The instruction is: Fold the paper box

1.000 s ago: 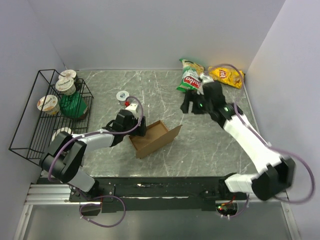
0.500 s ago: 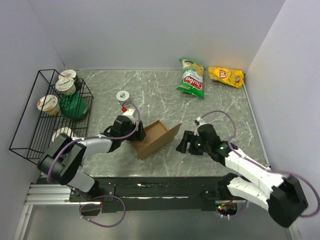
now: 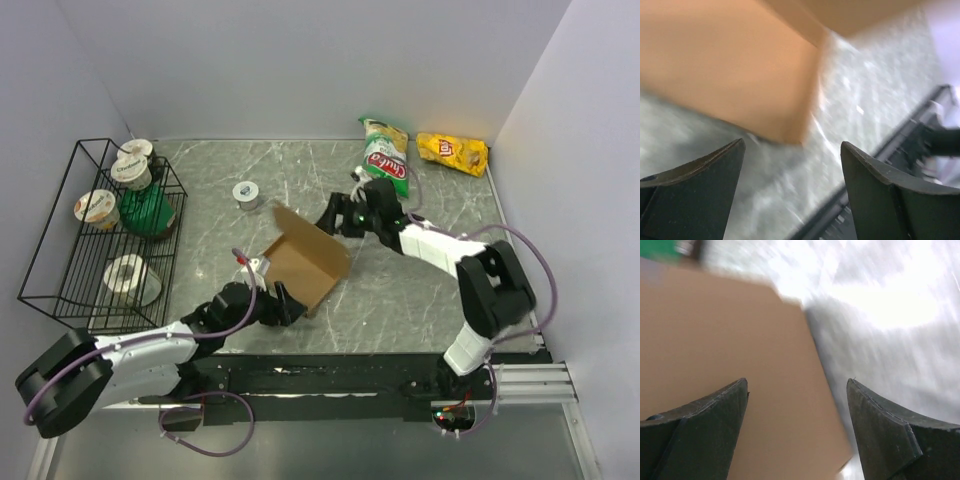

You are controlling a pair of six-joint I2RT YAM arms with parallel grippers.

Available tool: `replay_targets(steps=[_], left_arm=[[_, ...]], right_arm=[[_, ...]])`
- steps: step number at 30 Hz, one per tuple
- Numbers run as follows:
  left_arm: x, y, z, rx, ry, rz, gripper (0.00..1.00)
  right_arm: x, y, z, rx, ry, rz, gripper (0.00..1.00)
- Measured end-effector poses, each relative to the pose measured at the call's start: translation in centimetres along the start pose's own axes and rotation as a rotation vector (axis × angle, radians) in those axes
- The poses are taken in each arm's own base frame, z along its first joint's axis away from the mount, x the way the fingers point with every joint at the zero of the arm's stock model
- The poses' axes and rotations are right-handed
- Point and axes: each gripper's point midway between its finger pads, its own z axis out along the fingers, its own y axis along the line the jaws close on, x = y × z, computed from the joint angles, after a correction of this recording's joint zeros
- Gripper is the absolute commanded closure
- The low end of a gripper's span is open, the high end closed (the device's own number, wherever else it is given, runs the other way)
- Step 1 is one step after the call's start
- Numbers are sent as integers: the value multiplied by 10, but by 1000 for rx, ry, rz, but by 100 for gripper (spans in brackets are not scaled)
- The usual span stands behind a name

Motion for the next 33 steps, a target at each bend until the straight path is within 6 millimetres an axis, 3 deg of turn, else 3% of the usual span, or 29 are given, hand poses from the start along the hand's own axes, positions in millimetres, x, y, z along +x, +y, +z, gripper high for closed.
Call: replay_targets(steps=[3,7,10,13,16,20,24,27,33], left_arm=[[12,-12,-7,52,9,-44,9],[-1,-20,-15,59,-45,-49,4],[-23,-21,-24,27,-115,-17,4],[-58,-27,-33,7,-198,37,4],[-105,-24,-43,-30,-302,75,4],[-168,11,-55,-145,-431,100,4],[-187,39,-52,-193,-443,97,4],[-192,57,-46,-197,-428,88,4],[-201,61,-38,-127,-419,109,4]], right_arm=[[-20,12,18,-61,2,-57,11],[-38,13,26,-61,-9,-138,11],[-48,-1,12,-28,-24,-150,12],[-51,-30,-22,36,-75,-142,12],[-40,-52,-62,99,-135,-122,12],[0,-50,-100,79,-203,-138,14],[42,-44,-114,7,-231,-162,14],[63,-35,-109,-32,-194,-201,13],[59,-5,-88,-119,-183,-340,16]])
